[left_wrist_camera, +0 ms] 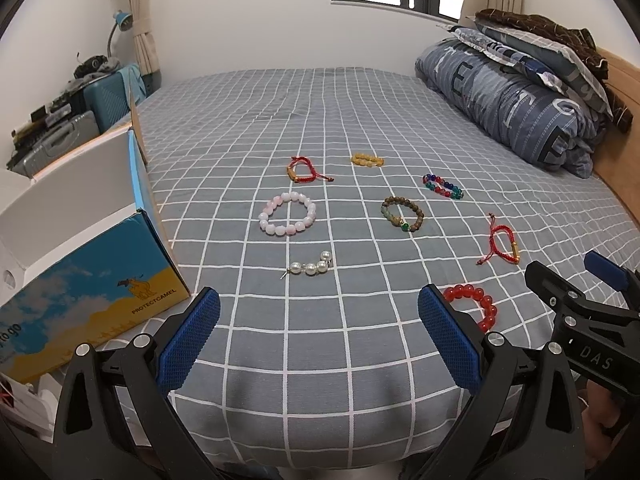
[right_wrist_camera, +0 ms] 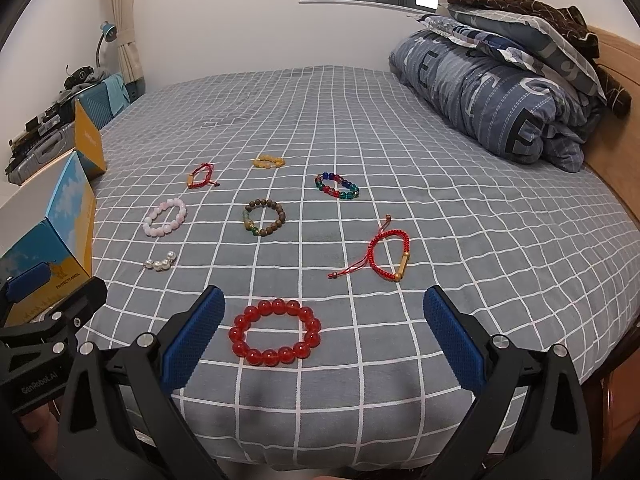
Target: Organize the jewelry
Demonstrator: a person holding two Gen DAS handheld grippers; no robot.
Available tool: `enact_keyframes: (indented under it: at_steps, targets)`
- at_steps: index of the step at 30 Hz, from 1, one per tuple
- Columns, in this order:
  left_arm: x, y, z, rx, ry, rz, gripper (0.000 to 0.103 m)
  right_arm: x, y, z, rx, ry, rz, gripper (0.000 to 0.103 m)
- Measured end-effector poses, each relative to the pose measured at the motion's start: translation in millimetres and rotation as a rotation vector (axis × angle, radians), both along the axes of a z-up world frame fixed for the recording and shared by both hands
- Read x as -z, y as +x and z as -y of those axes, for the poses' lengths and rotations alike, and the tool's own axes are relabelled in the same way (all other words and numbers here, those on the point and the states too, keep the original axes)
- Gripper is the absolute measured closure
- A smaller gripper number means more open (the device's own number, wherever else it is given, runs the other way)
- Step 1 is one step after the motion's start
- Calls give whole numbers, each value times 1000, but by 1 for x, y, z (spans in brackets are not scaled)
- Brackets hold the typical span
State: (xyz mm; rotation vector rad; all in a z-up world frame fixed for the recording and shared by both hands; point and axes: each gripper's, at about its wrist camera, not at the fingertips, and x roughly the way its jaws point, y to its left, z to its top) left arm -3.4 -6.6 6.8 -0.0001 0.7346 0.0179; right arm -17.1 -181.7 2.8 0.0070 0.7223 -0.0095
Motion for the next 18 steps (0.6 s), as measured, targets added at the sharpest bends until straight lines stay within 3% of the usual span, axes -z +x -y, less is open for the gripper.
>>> enact_keyframes:
  at_steps: [18]
  targets:
    - [1,0,-2,-1,-3,4,6,2,1,-1,-4,-5,0,7]
